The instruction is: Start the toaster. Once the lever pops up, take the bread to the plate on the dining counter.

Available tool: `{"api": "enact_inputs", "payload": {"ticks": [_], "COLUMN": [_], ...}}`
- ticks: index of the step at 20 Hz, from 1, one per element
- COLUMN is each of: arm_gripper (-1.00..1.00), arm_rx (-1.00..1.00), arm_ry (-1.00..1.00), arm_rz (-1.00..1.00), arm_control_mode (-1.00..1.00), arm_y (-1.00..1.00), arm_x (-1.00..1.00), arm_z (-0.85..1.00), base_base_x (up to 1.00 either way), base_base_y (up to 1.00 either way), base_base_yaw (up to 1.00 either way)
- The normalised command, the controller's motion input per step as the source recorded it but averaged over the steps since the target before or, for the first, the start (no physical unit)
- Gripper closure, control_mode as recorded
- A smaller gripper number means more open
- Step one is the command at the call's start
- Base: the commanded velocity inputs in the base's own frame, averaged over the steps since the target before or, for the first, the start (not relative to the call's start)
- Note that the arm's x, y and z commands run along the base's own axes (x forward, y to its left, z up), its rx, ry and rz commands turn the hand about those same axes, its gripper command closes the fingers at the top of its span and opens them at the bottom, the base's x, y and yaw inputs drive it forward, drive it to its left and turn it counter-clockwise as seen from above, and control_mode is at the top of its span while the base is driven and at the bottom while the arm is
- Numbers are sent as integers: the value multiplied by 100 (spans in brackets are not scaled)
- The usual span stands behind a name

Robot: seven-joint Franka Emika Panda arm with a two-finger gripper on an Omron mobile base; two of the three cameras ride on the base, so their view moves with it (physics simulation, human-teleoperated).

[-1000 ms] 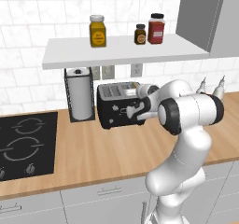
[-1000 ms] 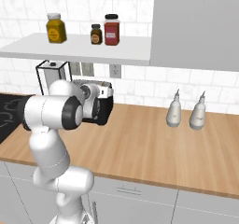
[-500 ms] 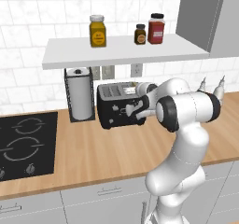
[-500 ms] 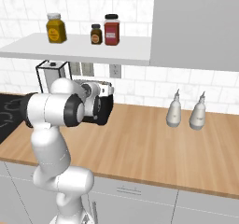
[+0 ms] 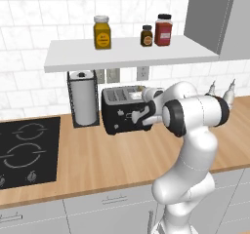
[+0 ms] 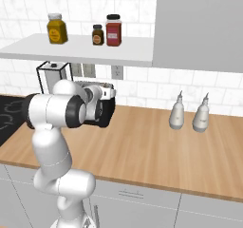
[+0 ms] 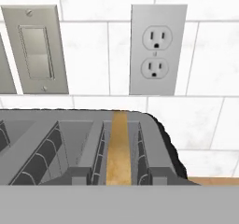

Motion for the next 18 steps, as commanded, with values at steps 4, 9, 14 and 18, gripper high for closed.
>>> {"api": "enact_inputs", "payload": {"ticks": [4,9,14,18], "arm_gripper": [100,100,100,100], "arm_rx": [0,0,0,0], "arm_ry": [-3,-4,-5,-1], "arm_rz": [0,0,0,0], "arm_control_mode": [-100,-100,-100,-100], "arm_y": [0,0,0,0], "arm_x": [0,0,-14,-10], "arm_z": [-5,0,6,4], "base_base_x": [0,0,0,0], "base_base_y": [0,0,0,0], "base_base_yaw": [0,0,0,0]}}
